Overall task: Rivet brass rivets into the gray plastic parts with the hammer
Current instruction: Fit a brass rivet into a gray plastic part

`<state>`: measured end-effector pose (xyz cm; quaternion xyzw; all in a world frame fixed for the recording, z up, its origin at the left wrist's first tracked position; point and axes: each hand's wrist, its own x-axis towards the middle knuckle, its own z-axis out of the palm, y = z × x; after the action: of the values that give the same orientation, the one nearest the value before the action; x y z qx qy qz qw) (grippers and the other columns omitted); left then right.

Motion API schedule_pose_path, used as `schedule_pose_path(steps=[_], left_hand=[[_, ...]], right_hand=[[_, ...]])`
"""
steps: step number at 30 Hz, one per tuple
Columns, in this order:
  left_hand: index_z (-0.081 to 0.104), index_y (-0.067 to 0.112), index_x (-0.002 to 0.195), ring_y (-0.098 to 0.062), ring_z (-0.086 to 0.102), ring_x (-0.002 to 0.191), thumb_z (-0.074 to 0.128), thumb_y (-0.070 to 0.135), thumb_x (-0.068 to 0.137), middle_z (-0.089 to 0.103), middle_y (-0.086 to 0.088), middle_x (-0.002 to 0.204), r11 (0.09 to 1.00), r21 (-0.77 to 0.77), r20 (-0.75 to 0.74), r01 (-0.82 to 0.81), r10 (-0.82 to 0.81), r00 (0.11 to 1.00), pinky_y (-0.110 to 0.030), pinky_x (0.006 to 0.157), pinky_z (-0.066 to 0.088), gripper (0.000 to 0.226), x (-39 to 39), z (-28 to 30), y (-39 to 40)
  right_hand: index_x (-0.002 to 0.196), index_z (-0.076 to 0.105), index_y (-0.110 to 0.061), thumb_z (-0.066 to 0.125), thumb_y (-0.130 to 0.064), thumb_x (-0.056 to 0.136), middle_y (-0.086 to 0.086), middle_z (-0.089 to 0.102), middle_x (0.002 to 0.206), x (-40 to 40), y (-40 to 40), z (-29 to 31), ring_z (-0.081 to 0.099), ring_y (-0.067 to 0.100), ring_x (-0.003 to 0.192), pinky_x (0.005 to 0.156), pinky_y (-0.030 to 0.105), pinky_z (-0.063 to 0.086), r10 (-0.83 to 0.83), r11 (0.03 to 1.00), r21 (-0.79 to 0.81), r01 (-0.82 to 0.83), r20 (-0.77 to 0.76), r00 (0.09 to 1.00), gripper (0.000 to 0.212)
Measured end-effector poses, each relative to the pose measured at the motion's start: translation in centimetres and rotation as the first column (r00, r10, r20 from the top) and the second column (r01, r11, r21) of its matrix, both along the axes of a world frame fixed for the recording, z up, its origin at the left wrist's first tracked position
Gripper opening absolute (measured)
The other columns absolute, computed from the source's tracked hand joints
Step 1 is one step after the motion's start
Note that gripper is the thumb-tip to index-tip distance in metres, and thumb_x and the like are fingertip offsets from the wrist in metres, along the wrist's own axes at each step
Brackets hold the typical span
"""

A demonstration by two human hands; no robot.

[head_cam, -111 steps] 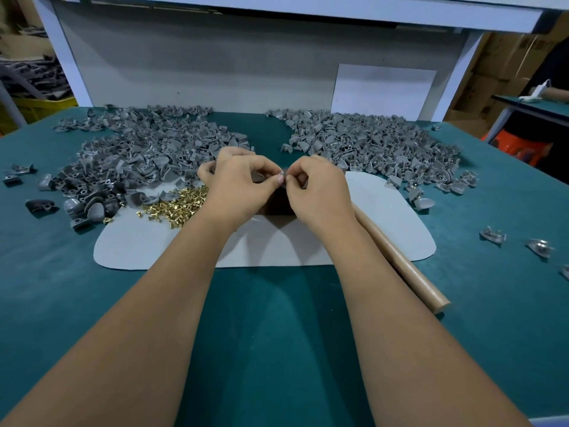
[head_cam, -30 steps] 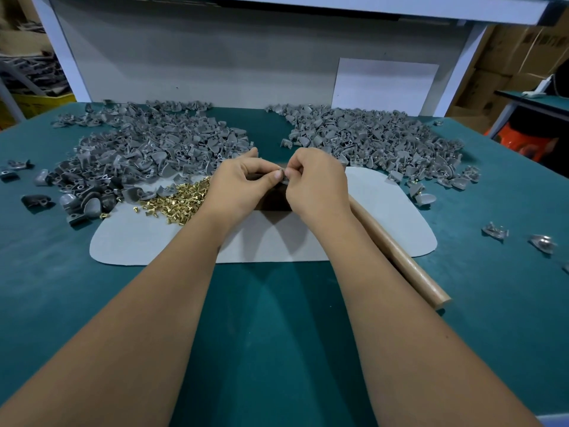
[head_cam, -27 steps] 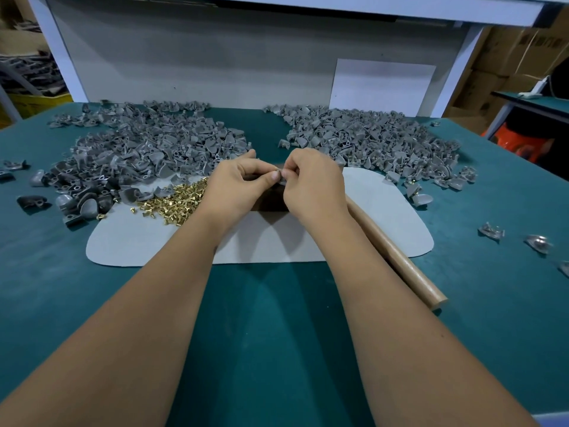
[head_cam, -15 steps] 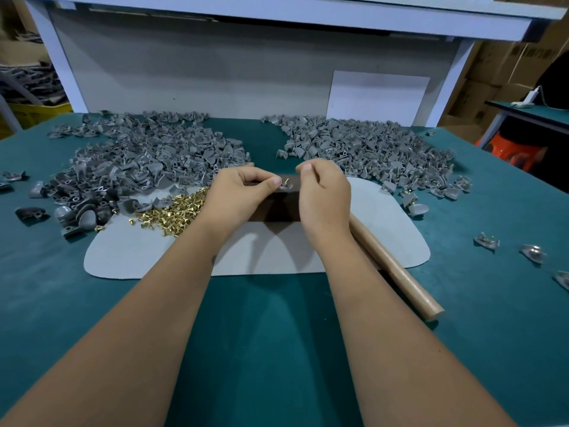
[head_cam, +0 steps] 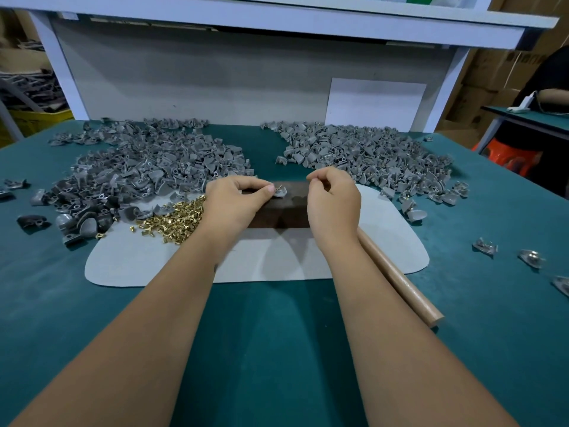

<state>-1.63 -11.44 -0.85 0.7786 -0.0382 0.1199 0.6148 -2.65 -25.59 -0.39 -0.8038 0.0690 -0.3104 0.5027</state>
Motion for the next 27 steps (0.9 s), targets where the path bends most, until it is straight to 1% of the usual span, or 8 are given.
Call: schedule_pose_path(steps=[2,5,9,11,15,20,24,27], left_hand=[[0.076,0.03,0.083,-0.021,0.063,0.107,0.075,0.025,0.085,0.07,-0.004,0.109,0.999,0.044,-0.006,-0.013,0.014,1.0,-0.035,0.097,0.051,0.006,0.0,0.1,0.0],[0.076,0.03,0.084,-0.022,0.062,0.11,0.077,0.026,0.083,0.071,-0.003,0.106,0.997,0.077,-0.013,-0.023,0.024,1.0,-0.042,0.1,0.05,0.004,0.1,0.1,0.2],[0.079,0.03,0.089,-0.019,0.062,0.11,0.073,0.022,0.083,0.071,0.004,0.105,0.995,0.099,-0.031,-0.017,0.02,0.999,-0.04,0.096,0.052,0.011,0.3,0.2,0.4],[0.078,0.033,0.087,-0.019,0.06,0.114,0.069,0.021,0.081,0.071,0.006,0.108,0.998,0.065,-0.03,-0.005,0.007,1.0,-0.041,0.1,0.05,0.017,0.2,0.4,0.5],[0.074,0.04,0.083,-0.019,0.053,0.125,0.074,0.034,0.075,0.07,0.006,0.111,0.991,0.136,0.06,-0.014,0.006,0.998,-0.044,0.106,0.044,0.01,0.3,0.2,0.9],[0.071,0.042,0.081,-0.019,0.057,0.119,0.077,0.025,0.083,0.073,0.007,0.099,0.97,0.24,0.169,-0.021,-0.021,0.985,-0.043,0.109,0.039,0.018,0.6,-0.1,1.0],[0.069,0.042,0.083,-0.025,0.055,0.121,0.076,0.025,0.084,0.073,0.006,0.101,0.954,0.298,0.192,-0.016,-0.044,0.98,-0.045,0.111,0.035,0.018,0.8,-0.1,1.0],[0.067,0.045,0.076,-0.026,0.055,0.121,0.076,0.034,0.079,0.072,0.006,0.101,0.951,0.309,0.192,-0.009,-0.053,0.98,-0.047,0.111,0.035,0.015,0.7,0.1,0.9]], right_hand=[[0.084,0.063,-0.025,0.049,-0.01,0.087,-0.006,0.058,0.097,0.0,0.0,0.0,0.053,0.011,0.091,0.081,0.029,0.044,0.003,1.0,-0.014,-0.003,-0.006,1.0,0.021],[0.086,0.064,-0.025,0.049,-0.011,0.089,-0.008,0.057,0.097,0.0,0.0,0.0,0.053,0.012,0.094,0.084,0.031,0.046,0.014,0.999,-0.043,-0.014,-0.003,1.0,0.02],[0.09,0.065,-0.023,0.049,-0.011,0.09,-0.011,0.056,0.094,-0.1,0.2,0.0,0.054,0.014,0.093,0.082,0.031,0.046,0.028,0.998,-0.065,-0.027,0.024,0.999,0.021],[0.092,0.065,-0.022,0.046,-0.01,0.091,-0.01,0.056,0.093,-0.1,0.1,0.0,0.056,0.017,0.091,0.079,0.032,0.046,0.025,0.998,-0.064,-0.024,0.029,0.999,0.022],[0.092,0.065,-0.023,0.048,-0.011,0.091,-0.009,0.057,0.094,-0.1,0.2,0.1,0.056,0.017,0.093,0.08,0.031,0.046,0.04,0.996,-0.077,-0.037,0.034,0.999,0.021],[0.088,0.07,-0.02,0.06,-0.019,0.089,-0.01,0.058,0.087,-0.1,0.5,0.1,0.055,0.017,0.094,0.089,0.04,0.043,0.124,0.969,-0.219,-0.113,0.036,0.992,0.01],[0.081,0.069,-0.03,0.063,-0.028,0.086,-0.015,0.055,0.081,0.1,0.5,-0.1,0.049,0.013,0.096,0.08,0.029,0.026,0.086,0.93,-0.354,-0.094,-0.037,0.996,0.008],[0.076,0.067,-0.033,0.065,-0.028,0.084,-0.015,0.052,0.076,0.0,0.6,0.0,0.05,0.014,0.094,0.082,0.031,0.03,0.086,0.928,-0.36,-0.094,-0.038,0.996,0.01]])
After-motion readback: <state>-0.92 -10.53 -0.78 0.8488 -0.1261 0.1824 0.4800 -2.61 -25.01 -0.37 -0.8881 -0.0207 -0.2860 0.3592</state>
